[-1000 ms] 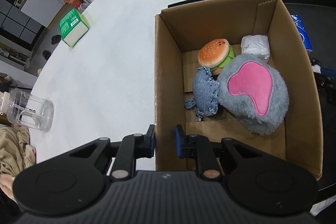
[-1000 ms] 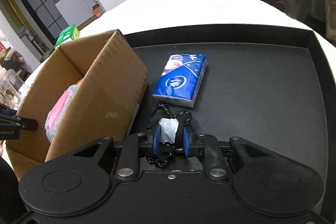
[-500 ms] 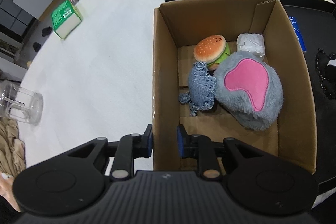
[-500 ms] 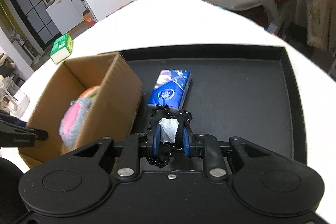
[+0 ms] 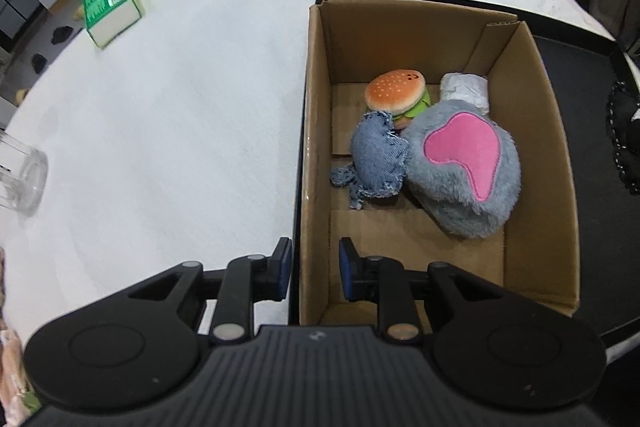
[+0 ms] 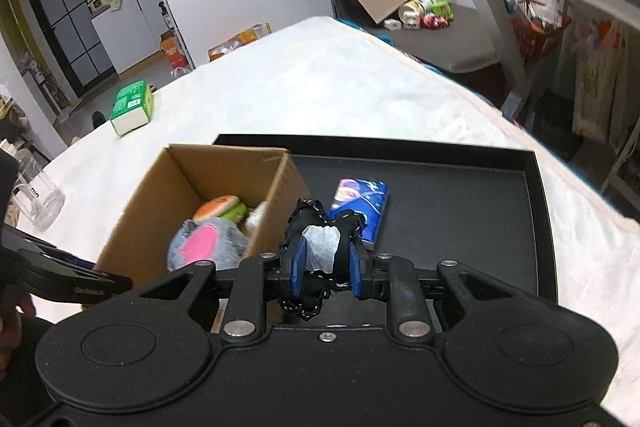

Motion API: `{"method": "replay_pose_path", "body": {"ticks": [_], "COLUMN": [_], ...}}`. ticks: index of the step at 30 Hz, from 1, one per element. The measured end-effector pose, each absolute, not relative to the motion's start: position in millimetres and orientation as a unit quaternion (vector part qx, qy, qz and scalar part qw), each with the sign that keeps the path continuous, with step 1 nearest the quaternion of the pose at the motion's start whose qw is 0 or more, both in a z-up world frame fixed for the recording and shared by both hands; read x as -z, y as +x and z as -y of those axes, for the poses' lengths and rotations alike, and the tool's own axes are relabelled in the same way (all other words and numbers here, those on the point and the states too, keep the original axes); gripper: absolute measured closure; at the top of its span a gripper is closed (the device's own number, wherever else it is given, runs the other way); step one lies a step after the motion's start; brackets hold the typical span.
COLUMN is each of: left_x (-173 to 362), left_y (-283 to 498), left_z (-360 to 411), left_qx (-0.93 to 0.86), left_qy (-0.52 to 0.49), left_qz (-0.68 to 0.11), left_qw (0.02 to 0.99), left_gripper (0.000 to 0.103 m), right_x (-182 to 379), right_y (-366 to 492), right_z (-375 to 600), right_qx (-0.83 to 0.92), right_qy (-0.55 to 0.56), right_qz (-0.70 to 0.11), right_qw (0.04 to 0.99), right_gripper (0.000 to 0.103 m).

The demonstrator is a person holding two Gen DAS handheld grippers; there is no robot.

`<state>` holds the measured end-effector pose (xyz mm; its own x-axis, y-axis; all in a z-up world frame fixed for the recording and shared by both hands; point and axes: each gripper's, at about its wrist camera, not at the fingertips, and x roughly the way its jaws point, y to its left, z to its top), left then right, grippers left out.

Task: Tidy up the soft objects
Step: 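Grasp the black-and-white plush with the right gripper and lift it, then carry the black-and-white plush with the right gripper and release it into the box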

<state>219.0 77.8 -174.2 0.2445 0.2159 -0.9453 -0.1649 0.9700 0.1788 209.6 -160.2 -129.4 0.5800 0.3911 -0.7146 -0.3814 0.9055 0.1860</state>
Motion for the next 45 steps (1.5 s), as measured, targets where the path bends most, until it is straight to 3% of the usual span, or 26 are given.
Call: {"method": "replay_pose_path", "body": {"ticks": [6, 13, 31, 41, 45], "left_x": [171.4, 168.6, 174.8, 173.5, 174.0], "left_y": [211.2, 205.8, 197.5, 194.3, 194.1], "left_z": [-85.9, -96.2, -111.1, -119.2, -122.4], "left_qx": [-0.103, -0.098, -0.073, -0.068, -0.067], "left_qy": [-0.003, -0.029, -0.060, -0.086, -0.092], "left_qz": [-0.597, -0.586, -0.597, -0.590, -0.589], "left_qw": [0.796, 0.804, 0.797, 0.800, 0.800], "left_gripper": [0.069, 0.069, 0.092, 0.093, 0.093], "right_x": [112.3, 99.0, 103.2, 112.5, 113.9], "right_y": [195.3, 179.3, 160.6, 161.7, 166.5], "right_z": [144.2, 119.8, 68.3, 48.7, 46.1], "right_qx": [-0.219, -0.225, -0.236, -0.242, -0.255], "right_qy": [-0.007, -0.025, -0.055, -0.060, -0.038], "right_qz": [-0.390, -0.381, -0.403, -0.425, -0.435], "right_qw": [0.894, 0.896, 0.883, 0.870, 0.863], "right_gripper": [0.080, 0.080, 0.079, 0.078, 0.073]}}
